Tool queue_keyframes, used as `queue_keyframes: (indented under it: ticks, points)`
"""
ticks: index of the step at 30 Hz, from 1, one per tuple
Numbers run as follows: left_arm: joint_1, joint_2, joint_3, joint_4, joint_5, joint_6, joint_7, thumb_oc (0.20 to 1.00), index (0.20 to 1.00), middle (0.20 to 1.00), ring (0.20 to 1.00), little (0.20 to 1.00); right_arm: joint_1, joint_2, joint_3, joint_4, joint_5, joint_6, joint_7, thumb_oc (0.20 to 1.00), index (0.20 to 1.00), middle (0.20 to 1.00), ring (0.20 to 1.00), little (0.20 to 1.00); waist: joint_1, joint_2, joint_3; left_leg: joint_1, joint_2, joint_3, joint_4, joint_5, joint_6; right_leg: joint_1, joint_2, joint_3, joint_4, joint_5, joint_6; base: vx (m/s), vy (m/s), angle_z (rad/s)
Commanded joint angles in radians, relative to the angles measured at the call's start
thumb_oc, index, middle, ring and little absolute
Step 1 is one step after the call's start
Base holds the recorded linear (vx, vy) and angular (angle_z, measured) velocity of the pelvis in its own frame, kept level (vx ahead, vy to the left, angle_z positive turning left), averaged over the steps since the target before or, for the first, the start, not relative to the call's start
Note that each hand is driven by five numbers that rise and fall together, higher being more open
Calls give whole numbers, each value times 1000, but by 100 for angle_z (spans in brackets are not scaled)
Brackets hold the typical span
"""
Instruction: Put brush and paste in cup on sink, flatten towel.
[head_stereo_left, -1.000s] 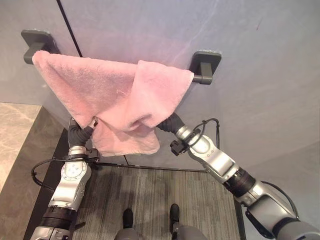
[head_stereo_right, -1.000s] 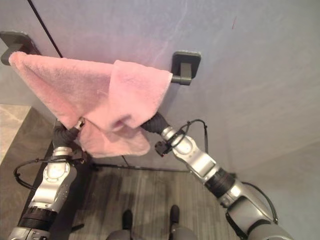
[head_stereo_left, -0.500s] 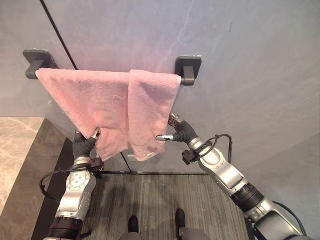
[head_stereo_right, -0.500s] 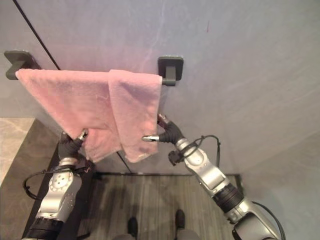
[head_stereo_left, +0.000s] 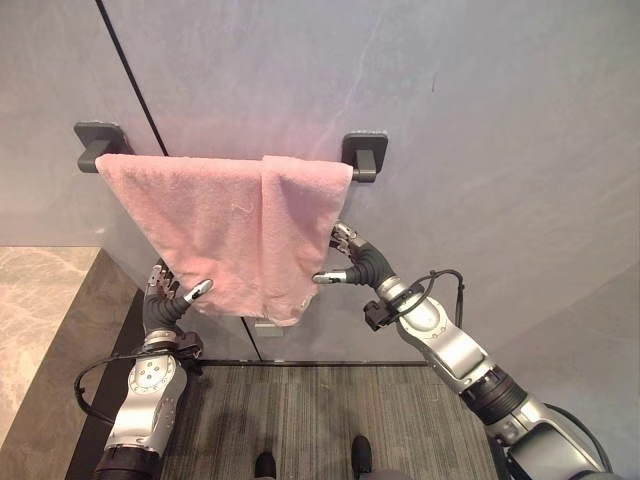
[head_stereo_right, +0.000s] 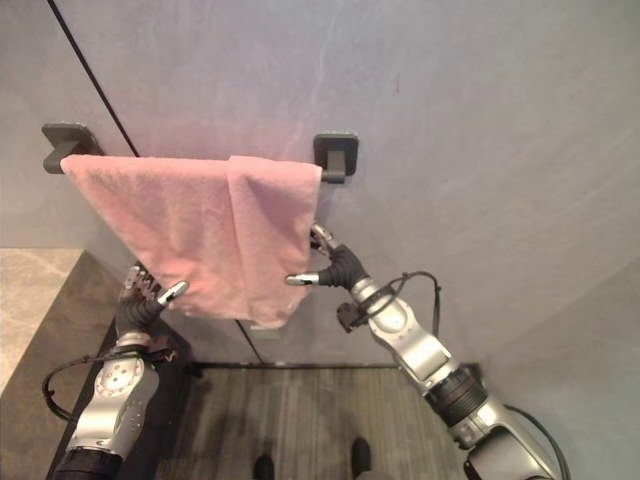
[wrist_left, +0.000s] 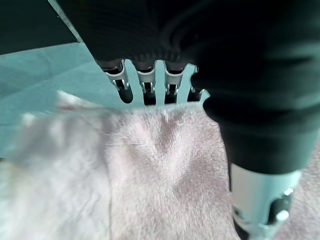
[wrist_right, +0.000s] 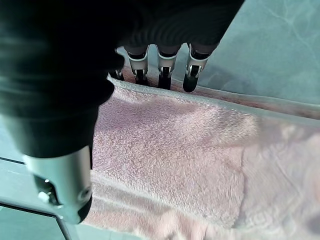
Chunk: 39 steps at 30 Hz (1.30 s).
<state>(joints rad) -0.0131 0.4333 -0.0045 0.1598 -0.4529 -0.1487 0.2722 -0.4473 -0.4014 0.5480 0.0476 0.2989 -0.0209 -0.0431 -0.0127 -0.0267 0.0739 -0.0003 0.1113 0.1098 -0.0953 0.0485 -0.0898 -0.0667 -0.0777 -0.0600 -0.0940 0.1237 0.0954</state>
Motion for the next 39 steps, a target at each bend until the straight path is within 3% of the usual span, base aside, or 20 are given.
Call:
queue_keyframes:
  ticks: [1, 17, 18, 20, 39]
  points:
    - [-68, 113, 1, 4, 36, -39, -4, 1000, 1000, 1000, 1000, 1000, -108, 38, -67, -16, 5, -52, -29, 1000, 1000, 1000, 1000, 1000, 20, -25, -7, 11, -1, 49, 8, -21, -2, 69, -94, -2, 7, -51, 93, 0, 0, 0]
    - [-186, 168, -36, -2, 17, -57, 9, 1000, 1000, 1000, 1000, 1000, -233, 43, -44, 30, 42, -42, -53, 1000, 1000, 1000, 1000, 1000, 36, -40, 17, -8, -13, 40, 8, -22, 8, 55, -92, 0, 7, -53, 95, 6, 2, 0]
    - [-186, 167, -37, -3, 18, -57, 9, 1000, 1000, 1000, 1000, 1000, -233, 42, -45, 30, 42, -41, -51, 517, 517, 517, 517, 517, 37, -41, 17, -9, -13, 39, 8, -23, 9, 55, -93, -1, 7, -53, 95, 0, 0, 0]
    - [-184, 164, -39, -5, 20, -56, 8, 1000, 1000, 1000, 1000, 1000, -231, 43, -45, 28, 46, -42, -49, 216, 216, 216, 216, 216, 39, -44, 17, -8, -14, 39, 8, -24, 9, 57, -93, -3, 7, -54, 95, 37, 2, 1]
    - [-118, 116, 2, -37, 20, -42, 15, 1000, 1000, 1000, 1000, 1000, -140, 62, -118, -153, 65, -102, -52, 200, 200, 200, 200, 200, 10, -40, -7, 50, -14, 67, 8, -59, 17, 88, -92, 17, 7, -74, 99, 30, 7, -3]
